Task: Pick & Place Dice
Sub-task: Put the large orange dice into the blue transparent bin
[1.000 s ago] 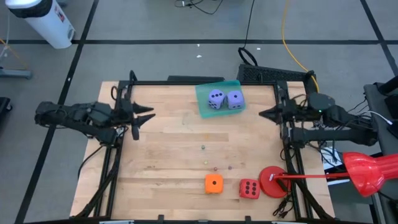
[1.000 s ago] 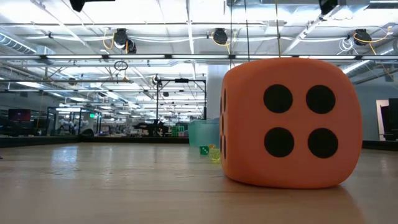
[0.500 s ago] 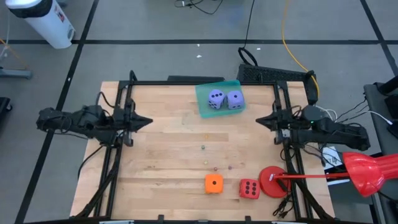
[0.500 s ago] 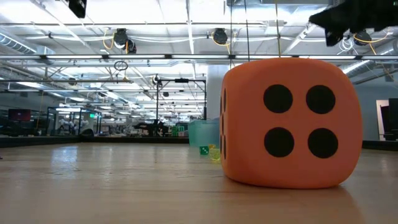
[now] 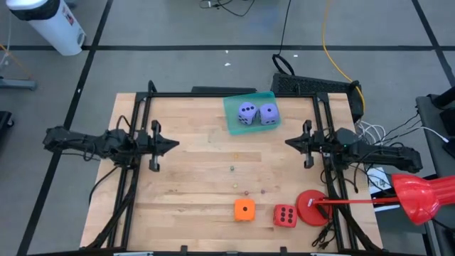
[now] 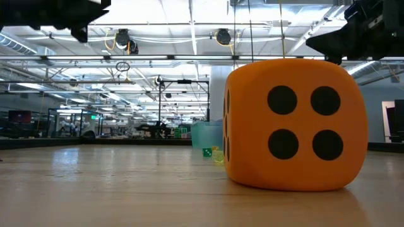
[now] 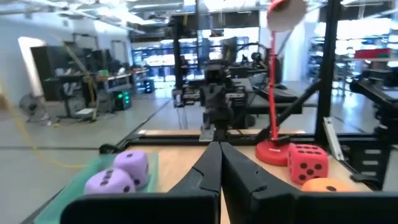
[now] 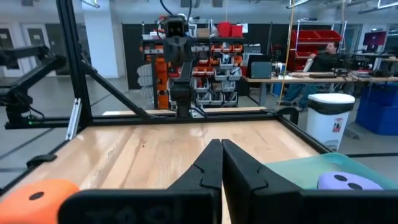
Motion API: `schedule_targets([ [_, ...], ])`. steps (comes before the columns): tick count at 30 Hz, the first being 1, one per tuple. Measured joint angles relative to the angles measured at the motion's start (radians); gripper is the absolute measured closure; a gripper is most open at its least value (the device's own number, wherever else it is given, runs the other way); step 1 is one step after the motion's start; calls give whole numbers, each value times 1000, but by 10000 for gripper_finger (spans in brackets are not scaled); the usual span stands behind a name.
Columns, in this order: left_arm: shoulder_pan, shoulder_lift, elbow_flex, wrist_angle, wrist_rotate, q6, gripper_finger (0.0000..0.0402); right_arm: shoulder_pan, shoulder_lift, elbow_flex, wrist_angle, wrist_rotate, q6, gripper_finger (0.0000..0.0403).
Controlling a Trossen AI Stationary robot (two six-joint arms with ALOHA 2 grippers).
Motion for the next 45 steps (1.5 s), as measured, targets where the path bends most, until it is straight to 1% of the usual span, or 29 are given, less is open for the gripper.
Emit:
schedule_targets([
  [5,0,-37,-86,37,-4,-36,397,0,1,0,-49,0,10,403],
  [7,0,-42,-125,87,-4,-37,398,0,0,-1,-39,0,25,403],
  [10,0,-45,-186,174,-3,-41,393,0,0,-35,16,2,30,403],
  [13,0,-45,-241,239,-3,-49,396,0,0,-65,29,2,28,403],
  [17,0,-43,-241,229,-8,-55,395,-1,0,-91,49,3,27,403],
  [23,0,-38,-240,219,-58,-56,384,0,1,-104,59,3,27,403],
  [26,0,-37,-240,188,-23,-37,383,0,0,-104,66,3,33,403],
  [29,0,-37,-240,214,32,-31,383,0,0,-105,90,3,31,403],
  [30,-1,-37,-240,231,33,-39,383,0,0,-105,97,3,31,403],
  [31,-1,-38,-239,243,16,-57,383,0,0,-106,102,3,31,403],
  [33,0,-37,-233,244,-57,-87,383,0,0,-106,112,3,30,403],
  [35,0,-37,-231,240,-119,-89,383,0,0,-106,112,3,30,403],
  [36,0,-37,-231,235,-134,-89,383,0,0,-106,111,3,30,403],
  [41,-4,-30,-231,232,-144,-106,386,0,0,-107,111,4,19,403],
  [43,-8,-6,-219,218,-145,-114,396,0,0,-107,111,8,15,403],
  [45,-15,33,-185,196,-150,-123,396,0,0,-107,111,8,15,403],
])
